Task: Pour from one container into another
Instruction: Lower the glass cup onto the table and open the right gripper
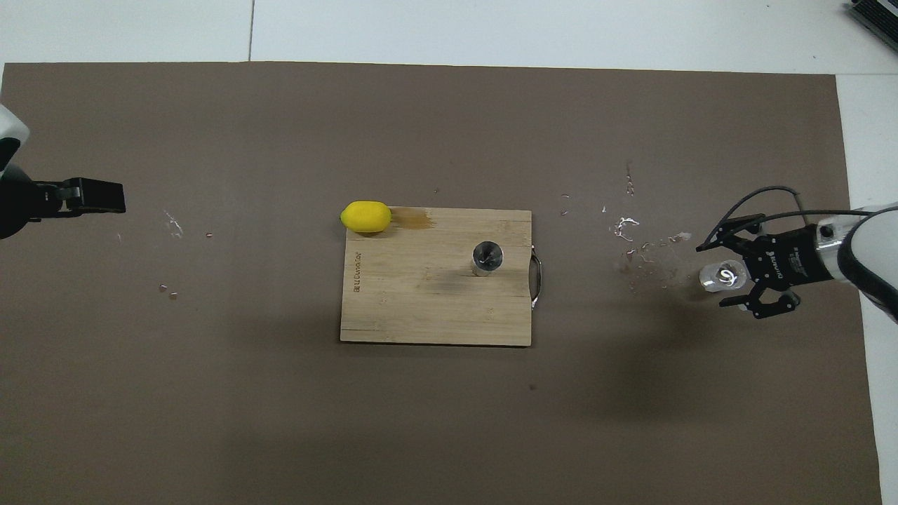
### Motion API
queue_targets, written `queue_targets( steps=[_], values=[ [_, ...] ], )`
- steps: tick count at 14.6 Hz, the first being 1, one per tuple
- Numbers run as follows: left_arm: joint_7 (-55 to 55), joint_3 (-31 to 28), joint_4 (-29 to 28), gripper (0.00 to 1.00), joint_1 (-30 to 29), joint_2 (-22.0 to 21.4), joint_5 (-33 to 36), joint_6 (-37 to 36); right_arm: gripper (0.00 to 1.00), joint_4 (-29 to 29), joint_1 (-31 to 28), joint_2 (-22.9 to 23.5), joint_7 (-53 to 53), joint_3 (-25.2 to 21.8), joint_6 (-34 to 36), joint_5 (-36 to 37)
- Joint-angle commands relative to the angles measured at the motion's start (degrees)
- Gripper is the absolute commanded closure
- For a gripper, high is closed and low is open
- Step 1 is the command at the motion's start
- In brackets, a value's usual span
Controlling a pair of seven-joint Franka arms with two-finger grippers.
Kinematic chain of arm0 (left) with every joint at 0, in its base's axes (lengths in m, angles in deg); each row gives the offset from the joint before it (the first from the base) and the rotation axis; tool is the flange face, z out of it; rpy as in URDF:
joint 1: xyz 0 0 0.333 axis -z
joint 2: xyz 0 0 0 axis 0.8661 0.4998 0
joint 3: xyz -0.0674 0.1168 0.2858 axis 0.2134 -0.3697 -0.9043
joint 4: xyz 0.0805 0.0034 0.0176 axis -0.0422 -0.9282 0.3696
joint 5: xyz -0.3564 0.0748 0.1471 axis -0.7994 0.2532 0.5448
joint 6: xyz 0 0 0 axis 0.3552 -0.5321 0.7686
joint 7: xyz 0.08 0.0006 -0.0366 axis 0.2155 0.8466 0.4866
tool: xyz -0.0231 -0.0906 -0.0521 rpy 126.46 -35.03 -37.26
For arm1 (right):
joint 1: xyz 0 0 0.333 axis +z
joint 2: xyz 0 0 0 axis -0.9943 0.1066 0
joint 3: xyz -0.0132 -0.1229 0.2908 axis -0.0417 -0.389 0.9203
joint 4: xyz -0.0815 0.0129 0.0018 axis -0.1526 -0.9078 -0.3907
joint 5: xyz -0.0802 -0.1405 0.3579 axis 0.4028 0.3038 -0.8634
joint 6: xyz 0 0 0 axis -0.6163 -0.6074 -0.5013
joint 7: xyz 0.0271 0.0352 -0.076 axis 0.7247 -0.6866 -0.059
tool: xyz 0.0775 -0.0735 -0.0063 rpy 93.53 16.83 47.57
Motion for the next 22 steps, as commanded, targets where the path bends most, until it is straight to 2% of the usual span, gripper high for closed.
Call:
queue_targets(
  steps=[1,3,6,10,17,22],
  values=[
    [1.0,-0.4,-1.5,0.0,1.4,-0.1,0.9,3.0,0.0,1.0,4.3,-1.2,-6.0,0.0,1.0,5.2],
    [0.9,-0.3,-0.9,0.0,1.5,0.6,0.8,4.2,0.0,0.7,8.6,-1.5,-12.0,-0.1,3.2,8.4],
    [0.9,-0.2,-1.2,0.0,1.5,0.3,0.8,2.2,0.0,0.6,14.5,-2.8,-13.0,-0.1,4.1,12.1],
    [0.7,-0.1,-1.2,0.0,1.5,-0.1,0.7,-3.3,0.0,-1.1,22.5,-4.2,-12.9,0.2,3.3,25.0],
    [0.4,0.0,-1.1,0.0,1.5,-0.2,-2.0,-3.4,0.0,-11.7,21.6,-7.4,-13.4,-0.2,3.8,25.4],
    [0.6,0.0,-1.0,0.0,1.5,-0.1,-5.2,-3.2,0.0,-19.2,18.1,-6.3,-20.6,-0.2,2.9,25.8]
  ],
)
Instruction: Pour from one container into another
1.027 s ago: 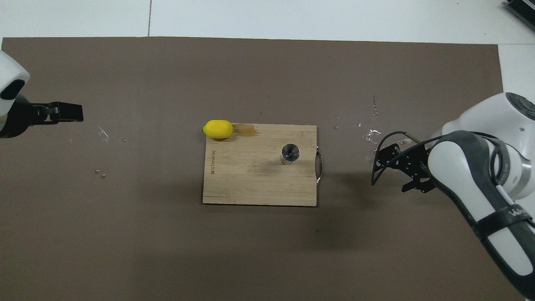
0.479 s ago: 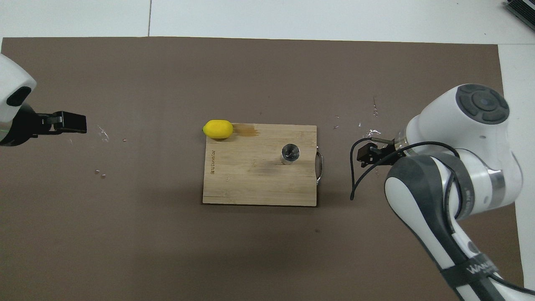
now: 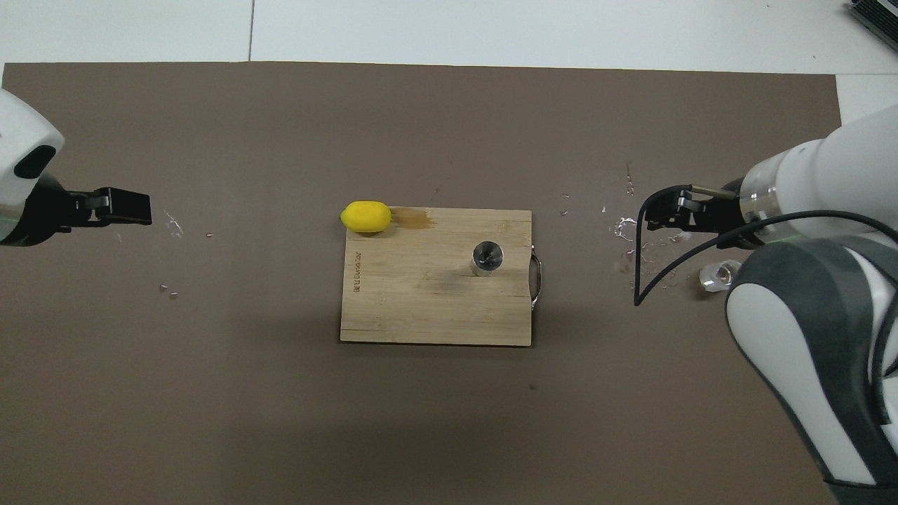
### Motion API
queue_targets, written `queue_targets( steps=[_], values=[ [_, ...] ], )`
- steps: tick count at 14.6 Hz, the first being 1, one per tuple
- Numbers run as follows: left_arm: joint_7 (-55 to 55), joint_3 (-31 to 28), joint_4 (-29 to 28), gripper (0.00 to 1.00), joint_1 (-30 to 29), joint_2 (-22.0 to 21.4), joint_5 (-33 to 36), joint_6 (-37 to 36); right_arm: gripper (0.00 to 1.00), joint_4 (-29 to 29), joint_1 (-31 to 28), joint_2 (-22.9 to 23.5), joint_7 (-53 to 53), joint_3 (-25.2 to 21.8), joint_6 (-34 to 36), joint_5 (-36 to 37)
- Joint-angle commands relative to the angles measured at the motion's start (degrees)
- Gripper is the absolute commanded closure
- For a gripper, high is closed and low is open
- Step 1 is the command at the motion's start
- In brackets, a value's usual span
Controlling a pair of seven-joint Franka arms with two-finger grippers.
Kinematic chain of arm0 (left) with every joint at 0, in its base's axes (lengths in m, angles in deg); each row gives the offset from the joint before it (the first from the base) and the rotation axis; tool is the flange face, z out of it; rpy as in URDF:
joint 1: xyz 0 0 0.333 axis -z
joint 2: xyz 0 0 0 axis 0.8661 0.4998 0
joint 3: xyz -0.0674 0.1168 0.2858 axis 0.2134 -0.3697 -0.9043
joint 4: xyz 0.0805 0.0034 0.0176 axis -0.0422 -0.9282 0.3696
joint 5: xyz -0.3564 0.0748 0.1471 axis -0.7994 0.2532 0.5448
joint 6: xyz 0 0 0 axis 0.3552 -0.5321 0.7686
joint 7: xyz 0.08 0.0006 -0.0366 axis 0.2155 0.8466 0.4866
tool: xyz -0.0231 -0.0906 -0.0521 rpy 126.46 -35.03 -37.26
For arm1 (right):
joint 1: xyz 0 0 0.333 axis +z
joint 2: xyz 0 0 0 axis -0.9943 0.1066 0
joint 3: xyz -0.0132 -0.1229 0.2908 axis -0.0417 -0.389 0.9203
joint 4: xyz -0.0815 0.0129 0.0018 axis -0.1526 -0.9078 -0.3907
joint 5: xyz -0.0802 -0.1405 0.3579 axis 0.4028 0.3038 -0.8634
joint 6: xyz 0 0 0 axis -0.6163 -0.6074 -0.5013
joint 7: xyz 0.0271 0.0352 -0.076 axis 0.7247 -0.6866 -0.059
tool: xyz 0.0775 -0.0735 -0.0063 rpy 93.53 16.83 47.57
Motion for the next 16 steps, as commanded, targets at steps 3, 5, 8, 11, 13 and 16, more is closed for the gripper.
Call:
queue_targets(
  steps=[3,5,8,11,13,16],
  values=[
    [0.6,-0.6,-0.5,0.0,0.7,-0.9,-1.9,-1.0,0.0,-5.8,-4.3,1.6,-9.8,0.4,0.2,1.5],
    [0.9,-0.7,-0.4,0.0,0.7,-0.8,-1.9,-0.8,0.0,-7.2,-4.6,1.5,-10.9,0.4,1.5,3.6],
    [1.0,-0.7,-0.4,0.0,0.6,-0.9,-1.9,-2.4,0.0,-7.5,-4.6,0.8,-10.9,0.3,3.8,4.2],
    [1.0,-0.9,-0.1,0.0,0.1,-0.7,-1.7,-2.9,0.0,-9.0,-4.7,0.7,-11.2,0.4,6.7,3.9],
    [1.0,-0.9,1.4,0.0,-0.1,-0.2,-1.5,-2.2,0.0,-9.2,-5.1,0.7,-11.2,0.5,7.8,3.9],
    [1.0,-1.0,1.7,0.0,-0.3,0.5,-1.4,-1.4,0.0,-11.4,-4.2,0.7,-11.2,-0.9,11.9,3.7]
  ],
)
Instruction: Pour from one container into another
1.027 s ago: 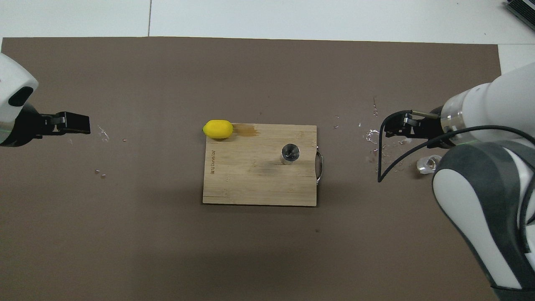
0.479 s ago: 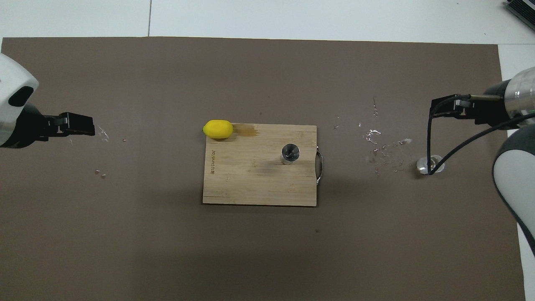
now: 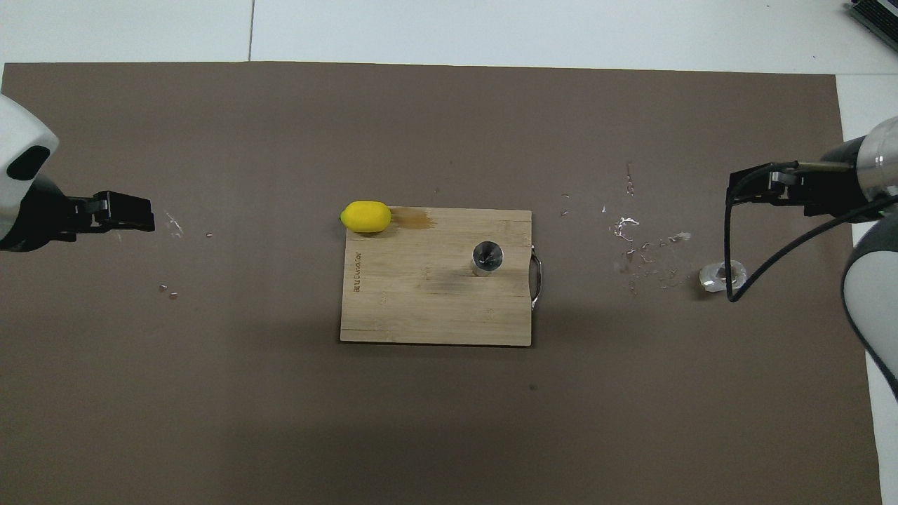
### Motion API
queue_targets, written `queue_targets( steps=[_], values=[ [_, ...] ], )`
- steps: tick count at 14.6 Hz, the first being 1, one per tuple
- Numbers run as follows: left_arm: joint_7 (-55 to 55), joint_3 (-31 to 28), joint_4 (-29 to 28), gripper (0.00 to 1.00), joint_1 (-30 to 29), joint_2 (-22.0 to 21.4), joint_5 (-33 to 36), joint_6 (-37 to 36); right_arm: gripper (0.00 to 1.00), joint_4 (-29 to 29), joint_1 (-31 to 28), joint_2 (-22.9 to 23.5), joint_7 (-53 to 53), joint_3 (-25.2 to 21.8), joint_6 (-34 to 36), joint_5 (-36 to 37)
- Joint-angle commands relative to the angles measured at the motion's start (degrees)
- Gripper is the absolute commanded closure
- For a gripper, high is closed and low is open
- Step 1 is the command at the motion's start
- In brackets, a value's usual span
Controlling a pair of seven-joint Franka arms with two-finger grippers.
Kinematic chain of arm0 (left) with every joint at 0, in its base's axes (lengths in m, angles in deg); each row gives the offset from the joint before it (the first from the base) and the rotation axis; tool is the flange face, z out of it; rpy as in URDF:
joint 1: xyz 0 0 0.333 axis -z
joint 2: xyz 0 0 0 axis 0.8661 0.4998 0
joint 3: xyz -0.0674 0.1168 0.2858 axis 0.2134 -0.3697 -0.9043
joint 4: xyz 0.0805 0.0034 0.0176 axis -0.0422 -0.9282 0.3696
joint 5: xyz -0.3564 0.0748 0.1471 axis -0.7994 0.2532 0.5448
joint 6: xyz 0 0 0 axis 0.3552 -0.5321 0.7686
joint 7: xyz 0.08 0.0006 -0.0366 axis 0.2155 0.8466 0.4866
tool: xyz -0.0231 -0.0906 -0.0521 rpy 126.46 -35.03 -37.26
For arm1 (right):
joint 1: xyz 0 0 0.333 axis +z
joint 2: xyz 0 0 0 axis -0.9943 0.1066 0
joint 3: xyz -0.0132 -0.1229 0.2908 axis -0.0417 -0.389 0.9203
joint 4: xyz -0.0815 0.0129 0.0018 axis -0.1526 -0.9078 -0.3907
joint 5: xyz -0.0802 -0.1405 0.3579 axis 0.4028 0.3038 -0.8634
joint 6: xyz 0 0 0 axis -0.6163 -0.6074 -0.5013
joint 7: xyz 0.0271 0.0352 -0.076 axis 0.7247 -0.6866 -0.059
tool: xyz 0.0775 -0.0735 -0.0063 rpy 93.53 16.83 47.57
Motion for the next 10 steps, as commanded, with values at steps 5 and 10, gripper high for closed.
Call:
queue_targets(
  steps=[5,10],
  values=[
    [0.6,-0.3,8.1,0.0,0.4,5.8,1.6,-0.7,0.0,-2.4,3.5,-0.4,-1.5,-4.2,7.5,0.3],
    [0.4,-2.3,9.6,0.0,0.1,6.2,1.5,-2.9,0.0,-1.6,7.0,-1.0,-1.4,-8.1,8.6,0.2]
  ],
)
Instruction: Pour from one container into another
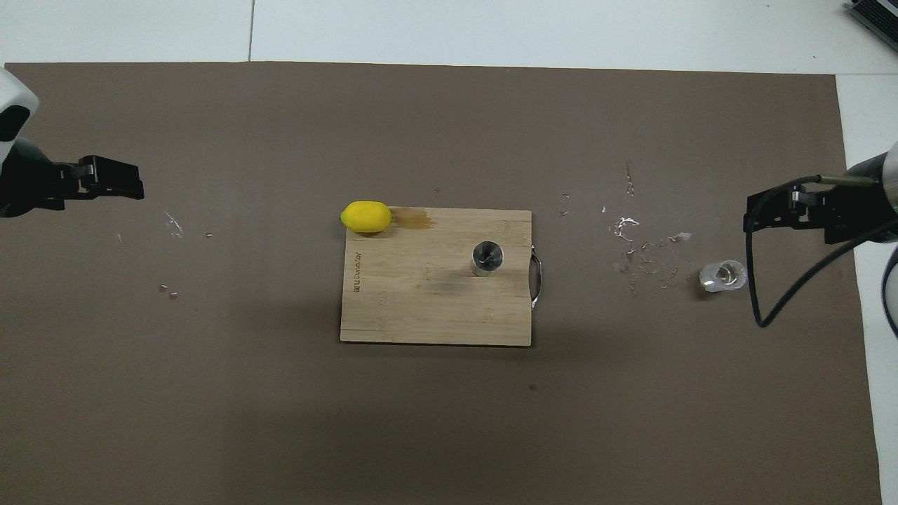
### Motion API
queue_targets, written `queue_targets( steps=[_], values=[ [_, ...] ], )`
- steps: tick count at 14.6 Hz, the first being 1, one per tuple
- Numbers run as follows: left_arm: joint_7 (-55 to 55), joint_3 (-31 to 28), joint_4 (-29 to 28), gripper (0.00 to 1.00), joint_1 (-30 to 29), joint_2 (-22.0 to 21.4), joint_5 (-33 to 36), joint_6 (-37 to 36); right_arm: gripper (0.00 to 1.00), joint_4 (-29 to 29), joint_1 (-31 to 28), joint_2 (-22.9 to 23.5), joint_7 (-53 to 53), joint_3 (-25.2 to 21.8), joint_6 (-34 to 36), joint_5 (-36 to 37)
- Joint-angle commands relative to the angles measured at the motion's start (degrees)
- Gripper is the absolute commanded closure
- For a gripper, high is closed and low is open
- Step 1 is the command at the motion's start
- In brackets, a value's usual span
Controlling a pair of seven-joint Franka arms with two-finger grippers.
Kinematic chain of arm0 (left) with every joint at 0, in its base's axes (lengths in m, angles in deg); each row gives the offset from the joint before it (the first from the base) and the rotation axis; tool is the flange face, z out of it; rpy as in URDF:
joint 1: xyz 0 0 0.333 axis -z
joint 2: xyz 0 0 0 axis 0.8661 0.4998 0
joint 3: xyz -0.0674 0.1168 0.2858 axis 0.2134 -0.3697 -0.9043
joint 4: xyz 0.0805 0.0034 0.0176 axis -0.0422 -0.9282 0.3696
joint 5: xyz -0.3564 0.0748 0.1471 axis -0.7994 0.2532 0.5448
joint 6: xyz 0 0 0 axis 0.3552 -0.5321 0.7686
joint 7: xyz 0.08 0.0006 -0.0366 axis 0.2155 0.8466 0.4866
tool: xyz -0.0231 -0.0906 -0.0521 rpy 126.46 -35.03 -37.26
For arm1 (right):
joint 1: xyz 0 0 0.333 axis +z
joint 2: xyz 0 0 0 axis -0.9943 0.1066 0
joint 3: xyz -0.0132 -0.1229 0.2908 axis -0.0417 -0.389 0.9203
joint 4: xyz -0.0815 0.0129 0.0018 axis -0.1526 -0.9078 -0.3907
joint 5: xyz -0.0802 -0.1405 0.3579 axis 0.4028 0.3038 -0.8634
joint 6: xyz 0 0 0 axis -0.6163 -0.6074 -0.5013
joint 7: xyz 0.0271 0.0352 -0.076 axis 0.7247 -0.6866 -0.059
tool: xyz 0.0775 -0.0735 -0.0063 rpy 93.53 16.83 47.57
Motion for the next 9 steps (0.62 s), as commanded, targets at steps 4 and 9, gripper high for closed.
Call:
queue_targets(
  steps=[4,9],
  values=[
    [0.2,-2.4,2.5,0.0,0.0,0.7,0.9,-6.3,0.0,0.8,0.4,-0.3,-1.5,-1.3,0.9,0.0],
    [-1.5,-2.8,4.7,0.0,0.0,1.7,1.2,-7.4,0.0,2.2,0.3,-0.7,-1.6,-1.4,0.3,-0.9]
  ],
)
